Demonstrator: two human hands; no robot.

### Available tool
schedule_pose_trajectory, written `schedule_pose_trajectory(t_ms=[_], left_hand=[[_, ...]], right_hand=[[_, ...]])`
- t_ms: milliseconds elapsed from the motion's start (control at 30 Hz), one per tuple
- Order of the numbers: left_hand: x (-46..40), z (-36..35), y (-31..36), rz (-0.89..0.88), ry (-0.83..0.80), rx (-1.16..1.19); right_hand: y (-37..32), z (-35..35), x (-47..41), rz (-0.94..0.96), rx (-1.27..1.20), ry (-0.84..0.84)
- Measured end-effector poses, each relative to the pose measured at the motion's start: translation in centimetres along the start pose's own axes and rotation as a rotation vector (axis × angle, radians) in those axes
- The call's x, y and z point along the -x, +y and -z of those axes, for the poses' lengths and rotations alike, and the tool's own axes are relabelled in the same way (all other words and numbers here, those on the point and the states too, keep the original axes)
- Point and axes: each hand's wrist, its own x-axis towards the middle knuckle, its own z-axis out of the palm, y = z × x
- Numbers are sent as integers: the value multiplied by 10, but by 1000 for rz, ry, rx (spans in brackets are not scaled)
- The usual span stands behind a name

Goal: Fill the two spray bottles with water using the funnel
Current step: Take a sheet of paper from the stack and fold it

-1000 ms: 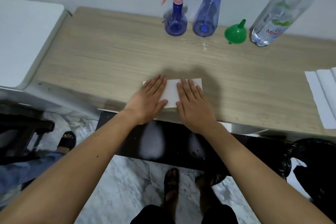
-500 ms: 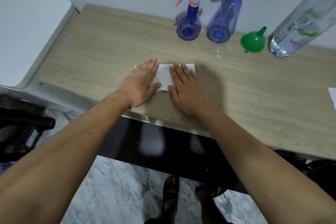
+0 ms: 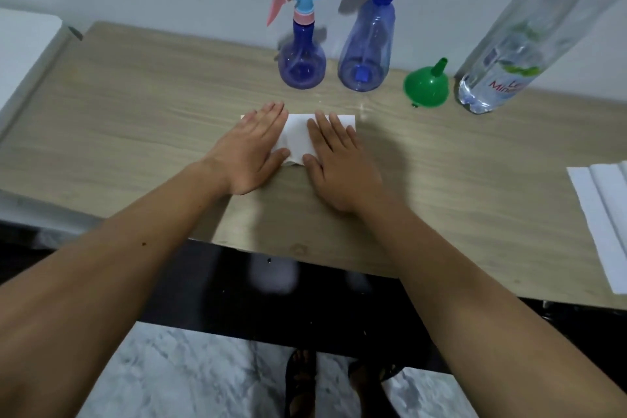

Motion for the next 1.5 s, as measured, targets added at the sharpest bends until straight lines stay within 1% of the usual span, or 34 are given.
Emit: schedule_pose_trajectory(t_ms=[67, 200, 367, 533, 667, 833, 1200, 1400, 1500], left_hand=[[-15, -2, 17, -8, 6, -3], [-38, -8, 48, -88, 21, -5], [-65, -17, 91, -178, 45, -16], [-92, -25, 134, -239, 14, -18], [-111, -32, 173, -265, -5, -10], [-120, -41, 208, -304, -22, -12], [-104, -53, 245, -341, -51, -5], [-80, -62, 261, -355, -32, 36], [-62, -69, 267, -361, -9, 36]], right_hand=[[16, 5, 9, -21, 5, 5], [54, 15, 29, -62, 40, 3], [93, 26, 64, -119, 72, 54], [128, 37, 98, -193, 88, 42], [153, 45, 126, -254, 55, 77], [177, 51, 167, -272, 59, 97], [182, 40, 213, -334, 38, 141], [173, 30, 247, -349, 26, 141], [167, 25, 266, -328, 1, 135]])
